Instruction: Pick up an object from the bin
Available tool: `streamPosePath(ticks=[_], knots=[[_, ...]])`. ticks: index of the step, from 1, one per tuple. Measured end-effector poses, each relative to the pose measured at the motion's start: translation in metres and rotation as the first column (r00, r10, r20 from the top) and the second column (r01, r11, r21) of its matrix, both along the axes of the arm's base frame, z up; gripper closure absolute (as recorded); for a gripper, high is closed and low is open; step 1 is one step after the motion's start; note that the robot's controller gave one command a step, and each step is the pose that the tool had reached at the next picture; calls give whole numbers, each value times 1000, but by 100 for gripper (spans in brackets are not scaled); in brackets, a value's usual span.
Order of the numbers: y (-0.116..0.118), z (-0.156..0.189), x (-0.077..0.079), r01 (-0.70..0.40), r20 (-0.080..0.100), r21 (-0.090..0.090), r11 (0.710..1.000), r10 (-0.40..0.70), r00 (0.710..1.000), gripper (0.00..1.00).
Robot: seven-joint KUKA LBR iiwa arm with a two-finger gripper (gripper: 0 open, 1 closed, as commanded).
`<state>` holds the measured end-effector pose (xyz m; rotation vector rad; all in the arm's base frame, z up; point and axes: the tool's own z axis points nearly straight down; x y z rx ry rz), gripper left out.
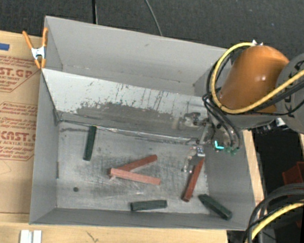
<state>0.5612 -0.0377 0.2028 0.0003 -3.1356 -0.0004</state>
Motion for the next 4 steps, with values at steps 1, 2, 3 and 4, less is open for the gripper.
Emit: streamPosePath(ticks=[1,2,3,4], knots=[[0,4,2,-1,8,-1,1000,1,1000,0],[48,-58,-6,-98,11,-1,995,98,995,0],[67,-74,-11,-105,5,1,995,105,995,0],[100,-61,12,-108,11,2,994,108,994,0]])
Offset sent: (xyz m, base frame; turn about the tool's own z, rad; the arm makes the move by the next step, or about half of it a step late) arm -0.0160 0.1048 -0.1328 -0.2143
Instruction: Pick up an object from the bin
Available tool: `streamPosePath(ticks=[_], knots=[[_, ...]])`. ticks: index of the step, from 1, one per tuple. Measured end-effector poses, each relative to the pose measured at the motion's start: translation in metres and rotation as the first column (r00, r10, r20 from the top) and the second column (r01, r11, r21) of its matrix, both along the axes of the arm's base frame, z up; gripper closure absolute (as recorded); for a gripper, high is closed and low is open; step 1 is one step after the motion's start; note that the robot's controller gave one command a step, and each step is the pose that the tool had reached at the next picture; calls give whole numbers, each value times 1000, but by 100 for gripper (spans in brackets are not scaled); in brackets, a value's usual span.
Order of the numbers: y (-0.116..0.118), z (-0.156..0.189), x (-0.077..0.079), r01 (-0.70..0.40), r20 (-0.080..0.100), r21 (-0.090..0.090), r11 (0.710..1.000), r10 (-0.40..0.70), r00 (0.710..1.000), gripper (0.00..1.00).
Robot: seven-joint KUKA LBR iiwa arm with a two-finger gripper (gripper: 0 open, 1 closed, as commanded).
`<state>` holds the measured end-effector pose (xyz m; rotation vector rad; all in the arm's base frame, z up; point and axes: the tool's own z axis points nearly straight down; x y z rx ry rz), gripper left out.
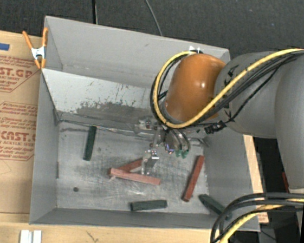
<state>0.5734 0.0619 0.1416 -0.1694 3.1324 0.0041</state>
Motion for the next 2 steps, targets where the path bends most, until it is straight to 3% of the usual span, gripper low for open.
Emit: streamPosePath(ticks=[1,2], knots=[[3,-72,-4,-18,-7,-3,1000,18,1000,0],[7,-67,11,-168,-6,-3,986,168,986,100]])
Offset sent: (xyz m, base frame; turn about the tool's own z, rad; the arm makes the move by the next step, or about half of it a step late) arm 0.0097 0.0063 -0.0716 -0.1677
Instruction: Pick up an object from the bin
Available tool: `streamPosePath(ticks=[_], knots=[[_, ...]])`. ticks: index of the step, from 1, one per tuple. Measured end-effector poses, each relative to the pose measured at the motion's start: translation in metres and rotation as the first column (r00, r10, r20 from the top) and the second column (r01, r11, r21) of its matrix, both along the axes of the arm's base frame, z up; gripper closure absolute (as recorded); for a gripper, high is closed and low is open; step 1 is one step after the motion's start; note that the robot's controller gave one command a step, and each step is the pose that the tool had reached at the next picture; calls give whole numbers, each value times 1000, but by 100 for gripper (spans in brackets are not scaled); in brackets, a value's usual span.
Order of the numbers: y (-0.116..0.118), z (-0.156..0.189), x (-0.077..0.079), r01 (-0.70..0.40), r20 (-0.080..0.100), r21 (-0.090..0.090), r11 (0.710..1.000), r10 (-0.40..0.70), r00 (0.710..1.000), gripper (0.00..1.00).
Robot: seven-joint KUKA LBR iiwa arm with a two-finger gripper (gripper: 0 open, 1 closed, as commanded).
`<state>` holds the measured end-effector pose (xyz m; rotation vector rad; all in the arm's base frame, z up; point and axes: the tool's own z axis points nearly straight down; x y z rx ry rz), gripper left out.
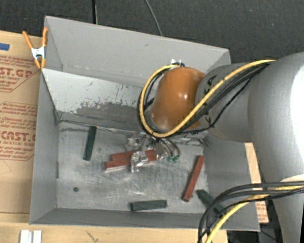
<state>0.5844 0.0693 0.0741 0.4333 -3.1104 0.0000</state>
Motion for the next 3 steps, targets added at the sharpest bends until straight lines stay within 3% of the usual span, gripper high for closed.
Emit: streamPosePath(ticks=[2,3], knots=[[0,6,-2,0,-1,0,1000,0,1000,100],[0,32,-2,0,-1,0,1000,0,1000,100]])
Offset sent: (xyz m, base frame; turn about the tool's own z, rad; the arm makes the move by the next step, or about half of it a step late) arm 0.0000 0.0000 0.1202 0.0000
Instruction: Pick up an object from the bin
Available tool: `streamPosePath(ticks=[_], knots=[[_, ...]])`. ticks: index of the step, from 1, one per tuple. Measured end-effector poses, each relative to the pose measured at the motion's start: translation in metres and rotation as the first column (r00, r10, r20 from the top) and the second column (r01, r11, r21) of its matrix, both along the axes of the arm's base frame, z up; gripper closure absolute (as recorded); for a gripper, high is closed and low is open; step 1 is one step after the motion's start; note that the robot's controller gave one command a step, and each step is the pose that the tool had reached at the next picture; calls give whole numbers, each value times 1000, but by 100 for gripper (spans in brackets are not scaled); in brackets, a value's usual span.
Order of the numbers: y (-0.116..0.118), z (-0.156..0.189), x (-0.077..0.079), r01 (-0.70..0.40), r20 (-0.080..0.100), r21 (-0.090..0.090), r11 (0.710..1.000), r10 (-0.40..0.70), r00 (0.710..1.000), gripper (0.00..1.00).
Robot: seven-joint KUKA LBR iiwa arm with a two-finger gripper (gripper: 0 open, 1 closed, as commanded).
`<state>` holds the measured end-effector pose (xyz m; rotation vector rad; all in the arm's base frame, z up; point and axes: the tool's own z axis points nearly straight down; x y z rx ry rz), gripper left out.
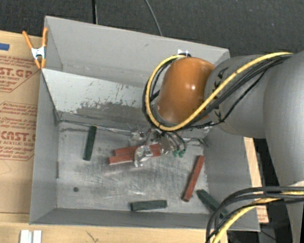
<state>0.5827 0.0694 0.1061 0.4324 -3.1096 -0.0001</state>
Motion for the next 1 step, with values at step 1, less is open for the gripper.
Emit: streamPosePath(ticks=[1], knots=[[0,21,1,0,2,0,1000,0,1000,100]])
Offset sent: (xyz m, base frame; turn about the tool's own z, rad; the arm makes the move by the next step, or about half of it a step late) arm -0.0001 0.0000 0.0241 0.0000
